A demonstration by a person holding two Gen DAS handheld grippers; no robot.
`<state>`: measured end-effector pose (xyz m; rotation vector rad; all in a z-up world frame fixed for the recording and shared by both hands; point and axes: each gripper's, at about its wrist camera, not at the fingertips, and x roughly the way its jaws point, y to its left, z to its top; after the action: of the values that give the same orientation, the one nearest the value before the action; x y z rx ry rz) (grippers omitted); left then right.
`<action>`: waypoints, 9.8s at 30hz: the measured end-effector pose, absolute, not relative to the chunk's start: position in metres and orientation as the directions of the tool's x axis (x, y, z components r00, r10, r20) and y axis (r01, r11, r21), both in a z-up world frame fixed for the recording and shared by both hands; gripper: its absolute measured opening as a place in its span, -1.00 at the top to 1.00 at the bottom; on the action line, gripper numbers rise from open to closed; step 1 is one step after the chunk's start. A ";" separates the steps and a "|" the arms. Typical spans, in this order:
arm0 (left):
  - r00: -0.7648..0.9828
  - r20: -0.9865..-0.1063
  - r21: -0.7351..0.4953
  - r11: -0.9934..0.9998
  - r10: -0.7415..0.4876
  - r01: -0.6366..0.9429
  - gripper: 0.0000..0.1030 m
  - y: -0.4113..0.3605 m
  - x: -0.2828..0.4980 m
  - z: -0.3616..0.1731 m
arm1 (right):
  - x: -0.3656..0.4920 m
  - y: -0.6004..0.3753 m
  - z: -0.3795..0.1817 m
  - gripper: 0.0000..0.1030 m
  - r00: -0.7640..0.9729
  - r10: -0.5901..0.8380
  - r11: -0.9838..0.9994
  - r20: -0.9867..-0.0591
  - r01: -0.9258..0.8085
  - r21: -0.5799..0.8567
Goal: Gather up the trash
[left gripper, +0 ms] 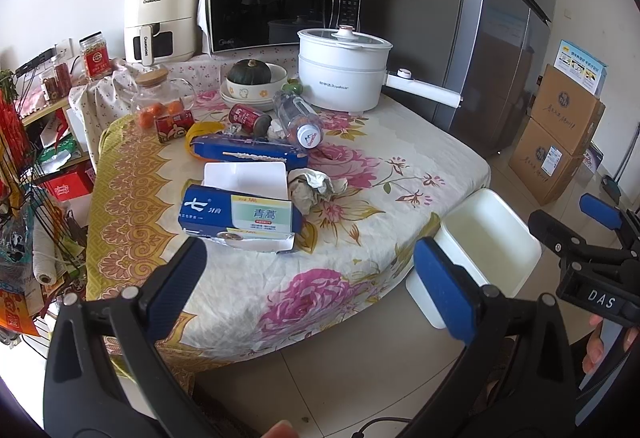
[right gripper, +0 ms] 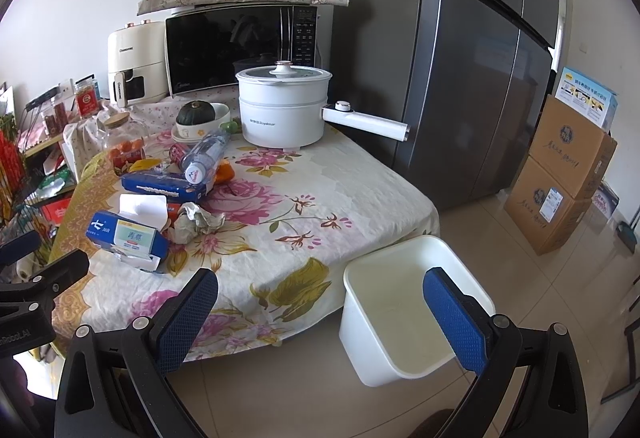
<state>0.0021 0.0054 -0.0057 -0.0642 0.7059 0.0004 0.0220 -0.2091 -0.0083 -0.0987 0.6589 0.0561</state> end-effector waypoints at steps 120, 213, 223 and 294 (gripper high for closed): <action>0.544 -0.812 -0.447 0.825 -0.211 -0.346 -0.05 0.243 0.089 -0.097 | 0.173 0.077 -0.158 -0.76 0.627 0.124 0.513 -0.769 -0.704 -0.491; 0.443 -0.650 -0.492 0.786 -0.617 0.374 0.12 -0.143 0.154 -0.053 | 0.129 -0.397 -0.096 0.38 0.414 0.140 0.990 -0.899 -0.029 0.141; 0.402 -0.635 -0.474 0.743 -0.660 0.472 0.11 -0.206 0.162 -0.075 | 0.124 -0.448 -0.122 0.38 0.353 0.117 0.988 -0.928 0.058 0.147; 0.502 -0.857 -0.095 0.994 -0.111 0.057 -0.99 0.011 0.174 -0.086 | 0.203 -0.266 -0.096 -0.64 0.369 0.118 0.991 -0.922 -0.105 0.085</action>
<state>0.1737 0.0108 -0.0858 -0.0571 1.0396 -0.1017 0.2026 -0.2661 -0.0963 0.0127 1.1844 0.1432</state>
